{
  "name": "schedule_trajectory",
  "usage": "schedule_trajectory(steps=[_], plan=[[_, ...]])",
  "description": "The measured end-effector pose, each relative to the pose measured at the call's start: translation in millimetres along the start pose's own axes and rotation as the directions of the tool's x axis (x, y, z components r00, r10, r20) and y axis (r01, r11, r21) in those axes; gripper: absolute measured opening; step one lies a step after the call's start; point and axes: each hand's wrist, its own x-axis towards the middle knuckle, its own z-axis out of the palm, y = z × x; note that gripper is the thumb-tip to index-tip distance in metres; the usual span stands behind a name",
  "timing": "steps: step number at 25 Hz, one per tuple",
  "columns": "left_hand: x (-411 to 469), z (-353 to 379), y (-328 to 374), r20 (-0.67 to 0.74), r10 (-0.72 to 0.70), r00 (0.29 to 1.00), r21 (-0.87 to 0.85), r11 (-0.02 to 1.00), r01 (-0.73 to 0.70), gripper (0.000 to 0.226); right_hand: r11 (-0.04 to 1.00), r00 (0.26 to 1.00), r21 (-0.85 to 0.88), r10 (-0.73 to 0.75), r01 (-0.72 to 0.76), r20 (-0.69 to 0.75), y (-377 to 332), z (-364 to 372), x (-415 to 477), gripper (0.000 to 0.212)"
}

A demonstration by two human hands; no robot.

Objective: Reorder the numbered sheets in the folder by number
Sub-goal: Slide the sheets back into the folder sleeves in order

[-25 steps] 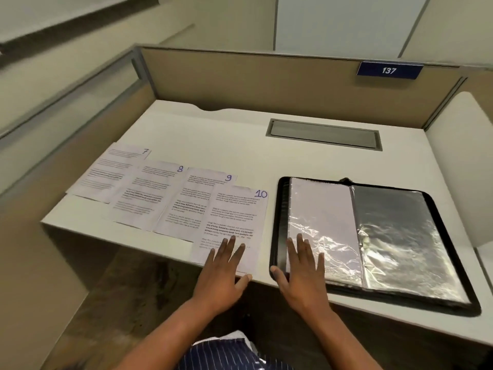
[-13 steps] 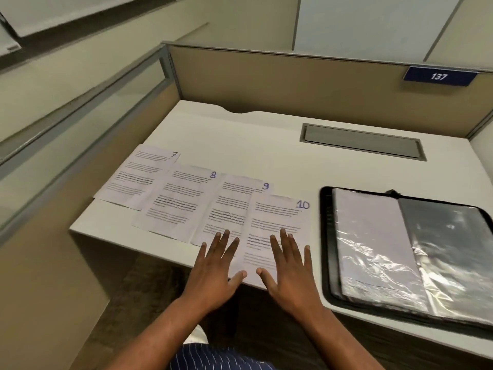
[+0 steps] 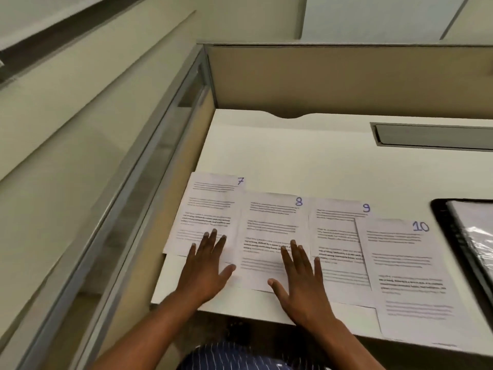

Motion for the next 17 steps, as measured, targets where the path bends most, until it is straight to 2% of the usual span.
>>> schedule_trajectory(steps=[5,11,14,17], plan=[[36,-12,-79,-0.013,-0.217,0.976,-0.163,0.963,0.212,0.085,0.998,0.995,0.001,-0.057,0.057,0.088,-79,19,48,0.081],[61,-9,-80,0.025,-0.379,0.925,-0.304,0.878,0.369,0.093,0.978,0.951,-0.106,-0.147,0.182,0.272,-118,49,80,0.081],[69,-8,-76,-0.054,-0.422,0.905,-0.375,0.849,0.373,0.092,0.970,0.961,-0.160,-0.140,0.181,0.239,-110,58,73,0.078],[71,-8,-79,-0.103,-0.454,0.885,-0.341,0.852,0.397,0.092,0.969,0.969,-0.166,-0.149,0.183,0.199,-98,59,64,0.075]])
